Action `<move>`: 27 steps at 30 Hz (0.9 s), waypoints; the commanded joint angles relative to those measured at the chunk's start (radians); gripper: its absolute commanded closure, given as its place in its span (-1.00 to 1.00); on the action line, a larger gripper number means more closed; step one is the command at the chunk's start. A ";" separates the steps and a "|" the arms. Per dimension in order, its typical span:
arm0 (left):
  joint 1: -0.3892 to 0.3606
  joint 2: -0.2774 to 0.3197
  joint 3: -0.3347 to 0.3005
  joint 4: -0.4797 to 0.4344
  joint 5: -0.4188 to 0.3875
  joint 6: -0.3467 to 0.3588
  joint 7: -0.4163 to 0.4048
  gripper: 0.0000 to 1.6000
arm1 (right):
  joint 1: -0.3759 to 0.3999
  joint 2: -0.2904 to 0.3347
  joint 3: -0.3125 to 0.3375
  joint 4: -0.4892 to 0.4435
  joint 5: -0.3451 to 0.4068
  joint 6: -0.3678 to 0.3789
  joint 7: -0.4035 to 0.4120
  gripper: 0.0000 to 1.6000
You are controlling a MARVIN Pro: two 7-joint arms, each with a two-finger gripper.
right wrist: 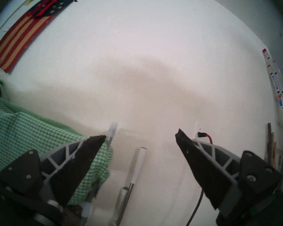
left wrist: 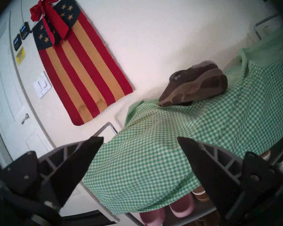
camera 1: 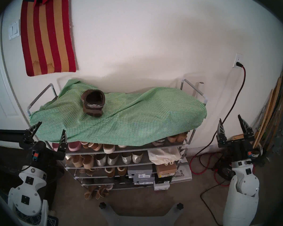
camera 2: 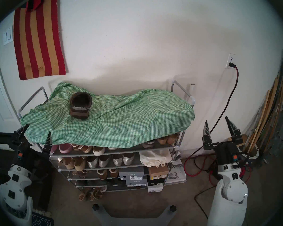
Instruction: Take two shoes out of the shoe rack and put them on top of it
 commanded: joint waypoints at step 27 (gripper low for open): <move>0.033 -0.036 0.017 -0.009 0.041 -0.069 0.050 -1.00 | -0.249 0.123 -0.073 0.001 0.223 0.036 0.429 -1.00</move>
